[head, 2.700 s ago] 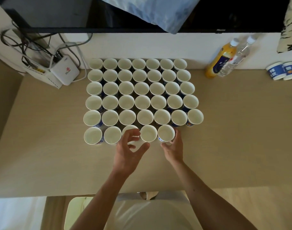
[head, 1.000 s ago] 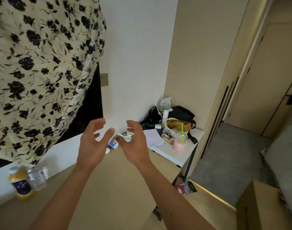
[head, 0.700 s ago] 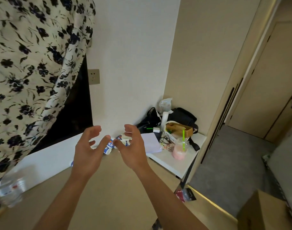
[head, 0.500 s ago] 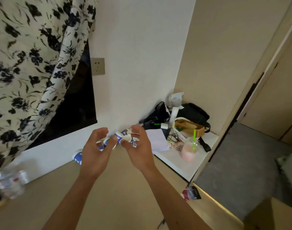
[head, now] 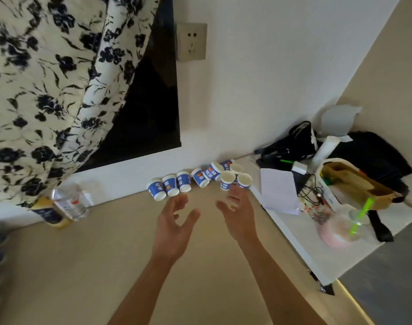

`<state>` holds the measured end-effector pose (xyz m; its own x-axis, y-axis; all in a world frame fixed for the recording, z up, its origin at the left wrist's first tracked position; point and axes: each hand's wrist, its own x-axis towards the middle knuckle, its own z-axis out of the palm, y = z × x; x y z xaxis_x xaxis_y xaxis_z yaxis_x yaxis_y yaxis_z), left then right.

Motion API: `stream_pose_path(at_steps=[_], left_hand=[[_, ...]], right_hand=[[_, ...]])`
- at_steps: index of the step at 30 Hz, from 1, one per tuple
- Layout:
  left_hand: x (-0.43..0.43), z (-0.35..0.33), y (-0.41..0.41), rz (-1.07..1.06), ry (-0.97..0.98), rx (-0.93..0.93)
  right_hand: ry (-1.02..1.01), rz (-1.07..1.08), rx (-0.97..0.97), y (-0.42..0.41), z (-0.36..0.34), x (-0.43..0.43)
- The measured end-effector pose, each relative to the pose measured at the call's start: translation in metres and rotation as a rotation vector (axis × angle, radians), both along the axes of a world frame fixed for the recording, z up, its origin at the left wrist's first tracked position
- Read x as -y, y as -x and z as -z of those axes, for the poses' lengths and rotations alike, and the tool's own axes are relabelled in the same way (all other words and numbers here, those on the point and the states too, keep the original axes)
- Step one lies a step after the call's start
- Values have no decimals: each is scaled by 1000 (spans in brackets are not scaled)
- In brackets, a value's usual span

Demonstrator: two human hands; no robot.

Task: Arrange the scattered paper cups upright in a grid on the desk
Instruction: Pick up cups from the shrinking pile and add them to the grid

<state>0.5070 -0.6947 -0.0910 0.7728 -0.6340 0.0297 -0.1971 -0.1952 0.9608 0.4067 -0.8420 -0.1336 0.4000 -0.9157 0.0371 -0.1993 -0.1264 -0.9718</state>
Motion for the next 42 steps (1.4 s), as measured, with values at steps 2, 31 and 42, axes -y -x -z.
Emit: stream_pose_path(at_steps=[2, 31, 42], left_hand=[[18, 9, 4, -26, -33, -17], [123, 66, 32, -184, -236, -104], [141, 70, 46, -107, -315, -19]], right_hand=[[-34, -32, -39, -2, 17, 24], [300, -87, -762, -49, 159, 275], [137, -22, -430, -11, 122, 233]])
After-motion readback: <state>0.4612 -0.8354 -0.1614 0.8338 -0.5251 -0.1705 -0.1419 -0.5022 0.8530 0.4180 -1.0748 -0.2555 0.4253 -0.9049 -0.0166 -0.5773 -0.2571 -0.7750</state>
